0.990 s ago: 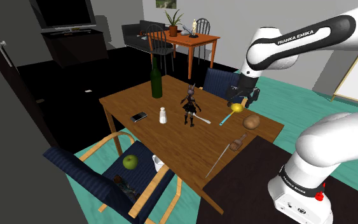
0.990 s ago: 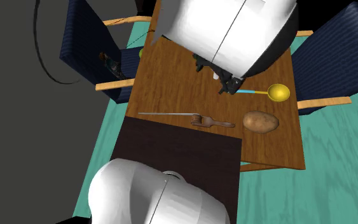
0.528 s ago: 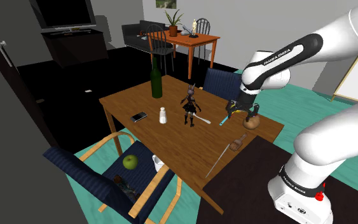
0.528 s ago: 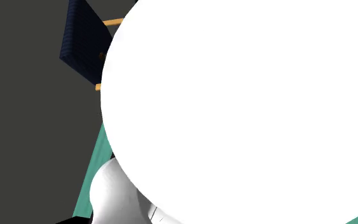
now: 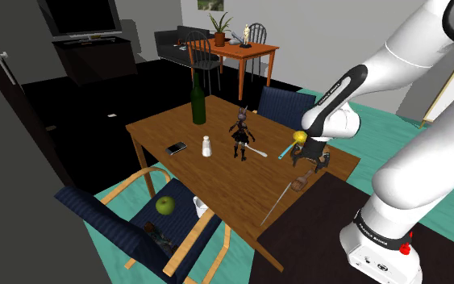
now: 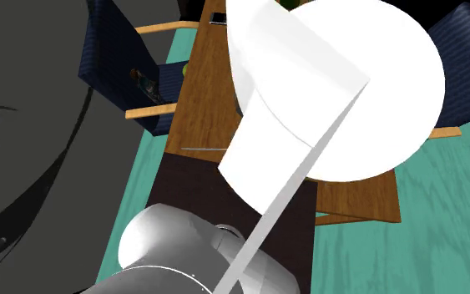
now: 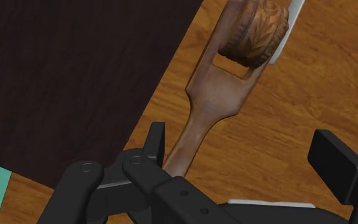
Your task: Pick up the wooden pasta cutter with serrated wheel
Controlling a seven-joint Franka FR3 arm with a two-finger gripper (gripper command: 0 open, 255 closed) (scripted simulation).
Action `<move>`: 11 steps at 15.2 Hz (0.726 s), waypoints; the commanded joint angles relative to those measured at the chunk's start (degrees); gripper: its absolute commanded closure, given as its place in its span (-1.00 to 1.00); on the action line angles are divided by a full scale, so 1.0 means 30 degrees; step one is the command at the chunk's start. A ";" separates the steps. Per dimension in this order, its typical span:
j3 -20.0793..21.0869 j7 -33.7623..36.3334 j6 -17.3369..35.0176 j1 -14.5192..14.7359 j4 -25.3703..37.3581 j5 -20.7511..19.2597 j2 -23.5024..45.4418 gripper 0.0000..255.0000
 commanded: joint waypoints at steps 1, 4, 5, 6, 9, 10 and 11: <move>-0.0150 -0.0227 0.1048 0.0224 -0.0044 0.0931 0.1068 -1.00; -0.0196 -0.1601 0.2053 0.0743 0.0174 0.2728 0.2401 -1.00; -0.0146 -0.2158 0.2358 0.0880 0.0276 0.3457 0.2856 -1.00; -0.0045 -0.2761 0.2648 0.0977 0.0394 0.4244 0.3316 -1.00; 0.0502 -0.4451 0.3325 0.0951 0.0768 0.6420 0.4509 -1.00; 0.0525 -0.4446 0.3326 0.0925 0.0767 0.6413 0.4509 -1.00; 0.0527 -0.4445 0.3329 0.0927 0.0752 0.6416 0.4496 1.00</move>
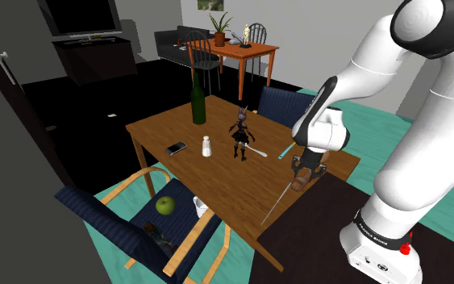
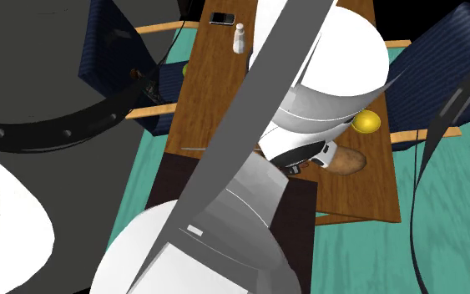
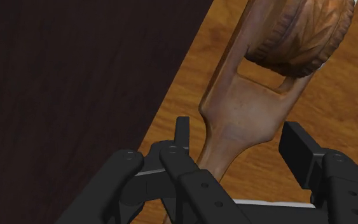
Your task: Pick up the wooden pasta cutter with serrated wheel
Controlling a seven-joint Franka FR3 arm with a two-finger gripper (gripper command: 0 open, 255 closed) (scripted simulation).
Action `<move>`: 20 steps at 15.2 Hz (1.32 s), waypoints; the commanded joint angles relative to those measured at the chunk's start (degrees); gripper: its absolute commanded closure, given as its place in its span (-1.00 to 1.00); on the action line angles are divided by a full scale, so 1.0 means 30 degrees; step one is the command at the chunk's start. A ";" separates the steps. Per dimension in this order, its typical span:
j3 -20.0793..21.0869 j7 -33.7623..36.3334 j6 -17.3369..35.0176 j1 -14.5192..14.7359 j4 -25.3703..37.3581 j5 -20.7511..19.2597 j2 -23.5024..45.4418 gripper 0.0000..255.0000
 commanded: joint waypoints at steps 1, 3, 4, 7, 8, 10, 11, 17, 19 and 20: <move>0.0044 -0.0115 0.0045 -0.0012 0.0049 0.0154 0.0098 1.00; 0.0052 -0.0123 0.0050 -0.0010 0.0051 0.0171 0.0105 1.00; 0.0053 -0.0128 0.0051 -0.0012 0.0053 0.0176 0.0109 1.00; 0.0053 -0.0130 0.0052 -0.0012 0.0052 0.0178 0.0109 1.00; 0.0053 -0.0129 0.0052 -0.0012 0.0052 0.0178 0.0109 1.00; -0.0253 0.0561 -0.0214 0.0084 -0.0109 -0.0710 -0.0373 1.00; -0.0513 0.1211 -0.0480 0.0143 -0.0251 -0.1548 -0.0836 1.00; -0.0950 0.4338 -0.2378 -0.0478 -0.0791 -0.5642 -0.3541 1.00; -0.0833 0.5017 -0.3110 -0.0832 -0.0865 -0.6521 -0.4395 1.00; -0.0768 0.5304 -0.3487 -0.0995 -0.0886 -0.6886 -0.4813 1.00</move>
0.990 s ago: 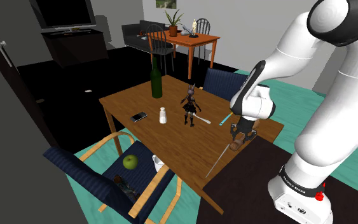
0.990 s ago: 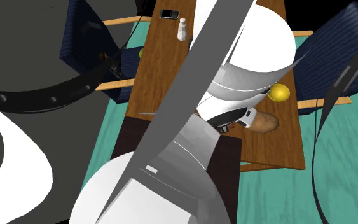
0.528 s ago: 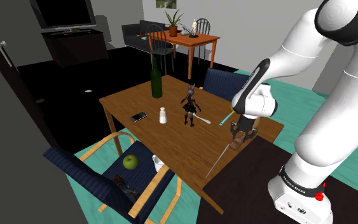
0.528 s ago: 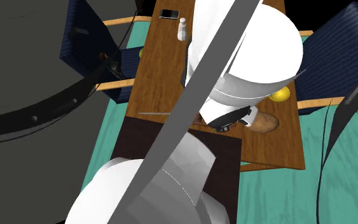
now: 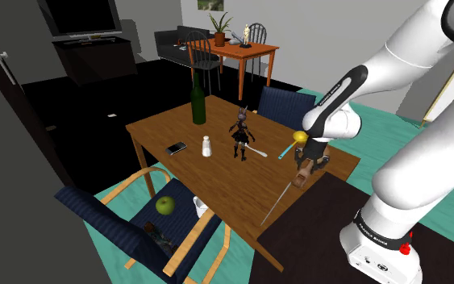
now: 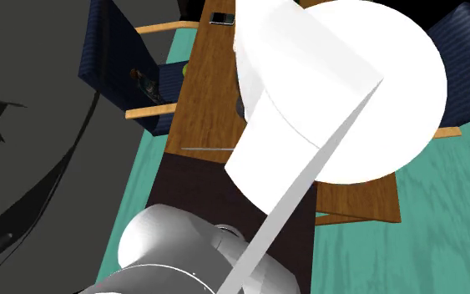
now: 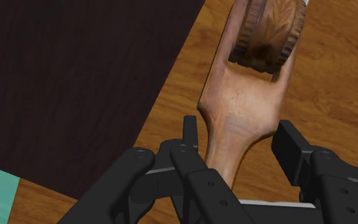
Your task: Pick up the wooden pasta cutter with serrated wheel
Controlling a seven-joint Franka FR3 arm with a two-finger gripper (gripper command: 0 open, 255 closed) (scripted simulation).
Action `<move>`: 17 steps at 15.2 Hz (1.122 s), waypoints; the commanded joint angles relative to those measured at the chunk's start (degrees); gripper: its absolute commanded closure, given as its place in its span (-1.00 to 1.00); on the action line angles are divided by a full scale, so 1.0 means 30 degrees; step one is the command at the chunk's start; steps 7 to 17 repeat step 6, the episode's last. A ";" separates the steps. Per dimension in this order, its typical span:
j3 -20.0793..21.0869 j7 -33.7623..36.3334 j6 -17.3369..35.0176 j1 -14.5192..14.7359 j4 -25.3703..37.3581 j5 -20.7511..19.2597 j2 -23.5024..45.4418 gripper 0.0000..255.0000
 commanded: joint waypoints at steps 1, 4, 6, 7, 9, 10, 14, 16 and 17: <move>0.0131 0.0617 -0.0762 -0.0317 -0.0076 -0.0771 -0.0869 1.00; 0.0336 0.1240 -0.1931 -0.0727 -0.0062 -0.1534 -0.2057 1.00; 0.0354 0.1264 -0.1990 -0.0752 -0.0059 -0.1562 -0.2115 1.00; 0.0354 0.1264 -0.1990 -0.0752 -0.0059 -0.1562 -0.2115 1.00; 0.0354 0.1264 -0.1990 -0.0752 -0.0059 -0.1562 -0.2115 1.00; 0.0354 0.1264 -0.1990 -0.0752 -0.0059 -0.1562 -0.2115 1.00; 0.0354 0.1264 -0.1990 -0.0752 -0.0059 -0.1562 -0.2115 1.00; 0.0354 0.1264 -0.1990 -0.0752 -0.0059 -0.1562 -0.2115 1.00; 0.0354 0.1264 -0.1990 -0.0752 -0.0059 -0.1562 -0.2115 1.00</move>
